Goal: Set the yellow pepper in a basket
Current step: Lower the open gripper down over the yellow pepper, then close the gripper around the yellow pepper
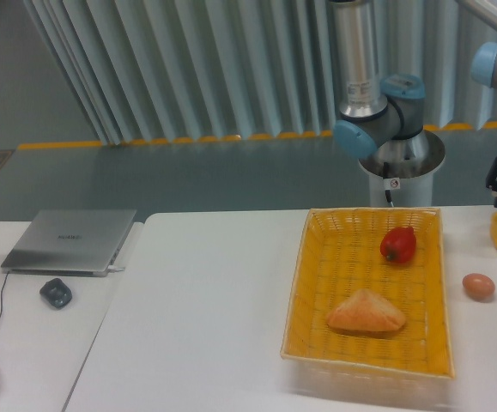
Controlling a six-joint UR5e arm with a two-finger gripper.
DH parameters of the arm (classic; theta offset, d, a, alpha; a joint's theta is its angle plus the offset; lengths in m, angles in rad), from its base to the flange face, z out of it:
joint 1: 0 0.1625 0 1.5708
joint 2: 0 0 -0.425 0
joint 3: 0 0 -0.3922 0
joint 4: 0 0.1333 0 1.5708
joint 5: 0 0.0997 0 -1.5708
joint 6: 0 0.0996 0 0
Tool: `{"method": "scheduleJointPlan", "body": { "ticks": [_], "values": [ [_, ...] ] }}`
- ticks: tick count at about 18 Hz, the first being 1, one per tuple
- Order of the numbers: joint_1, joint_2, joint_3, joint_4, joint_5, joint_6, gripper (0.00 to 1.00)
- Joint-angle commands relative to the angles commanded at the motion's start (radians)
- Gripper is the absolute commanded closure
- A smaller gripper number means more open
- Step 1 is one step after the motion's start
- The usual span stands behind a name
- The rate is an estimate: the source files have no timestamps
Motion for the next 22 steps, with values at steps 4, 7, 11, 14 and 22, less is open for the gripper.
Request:
{"method": "scheduleJointPlan", "body": {
  "ticks": [4, 7, 11, 14, 22],
  "values": [
    [-0.005, -0.006, -0.005, 0.011, -0.005, -0.028, 0.0],
    [-0.006, -0.02, -0.006, 0.038, -0.005, -0.037, 0.0],
    [-0.008, -0.041, -0.028, 0.087, -0.005, -0.043, 0.0],
    [-0.011, -0.043, -0.037, 0.1, -0.005, -0.054, 0.0],
    [-0.024, -0.043, -0.048, 0.103, -0.003, -0.062, 0.0]
  ]
}}
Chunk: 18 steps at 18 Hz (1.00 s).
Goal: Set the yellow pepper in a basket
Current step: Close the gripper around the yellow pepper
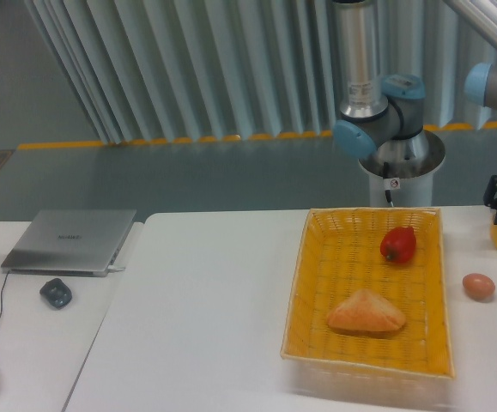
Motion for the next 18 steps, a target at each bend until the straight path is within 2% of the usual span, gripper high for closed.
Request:
{"method": "scheduleJointPlan", "body": {
  "ticks": [4, 6, 9, 14, 18],
  "values": [
    [-0.009, -0.015, 0.002, 0.014, 0.003, 0.002, 0.0],
    [-0.011, -0.018, 0.005, 0.014, 0.003, 0.002, 0.05],
    [-0.009, -0.025, 0.009, 0.015, 0.003, 0.002, 0.24],
    [-0.009, -0.034, 0.014, 0.018, 0.003, 0.002, 0.41],
    [-0.009, -0.037, 0.029, 0.017, 0.003, -0.002, 0.45]
  ]
}}
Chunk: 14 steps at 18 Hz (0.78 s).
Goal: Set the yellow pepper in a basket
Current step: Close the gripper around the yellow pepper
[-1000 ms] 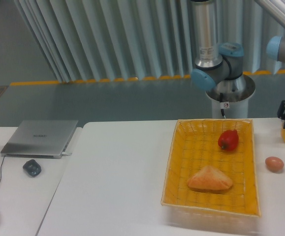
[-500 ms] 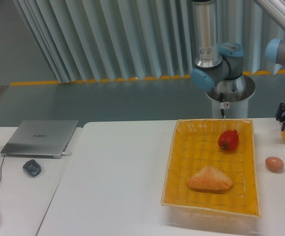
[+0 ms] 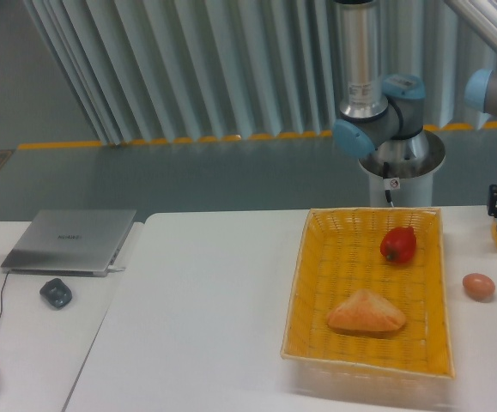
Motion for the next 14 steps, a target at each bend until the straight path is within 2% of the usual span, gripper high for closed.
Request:
{"method": "scheduleJointPlan", "body": {
  "ticks": [3, 7, 11, 14],
  "values": [
    [-0.002, 0.0, 0.029, -0.006, -0.003, -0.009, 0.45],
    [-0.008, 0.035, 0.054, -0.063, -0.003, -0.012, 0.45],
    [-0.081, 0.06, 0.086, -0.11, -0.003, -0.063, 0.45],
    [-0.199, 0.06, 0.136, -0.114, -0.003, -0.191, 0.45]
  ]
}}
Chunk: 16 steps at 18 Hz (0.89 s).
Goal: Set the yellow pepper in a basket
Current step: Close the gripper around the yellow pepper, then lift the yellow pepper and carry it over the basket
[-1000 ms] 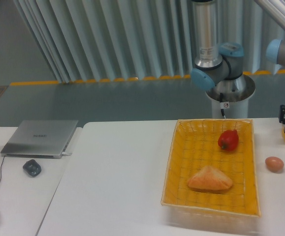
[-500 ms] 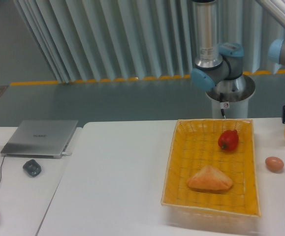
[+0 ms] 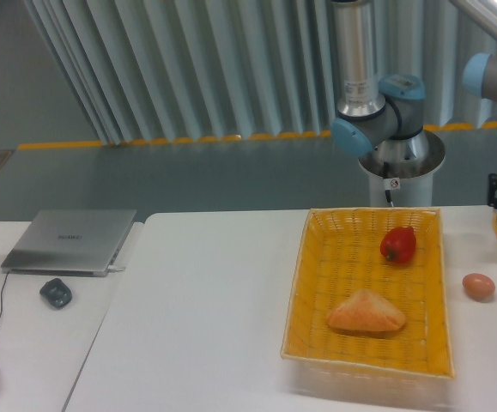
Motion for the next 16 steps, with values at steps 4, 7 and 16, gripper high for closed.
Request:
{"method": "scheduleJointPlan", "body": {
  "ticks": [4, 7, 16],
  "values": [
    [-0.152, 0.008, 0.063, -0.02, 0.003, -0.183, 0.45],
    [-0.243, 0.018, 0.086, -0.018, 0.006, -0.289, 0.45],
    [-0.497, -0.092, 0.15, 0.006, 0.13, -0.441, 0.45]
  ]
}}
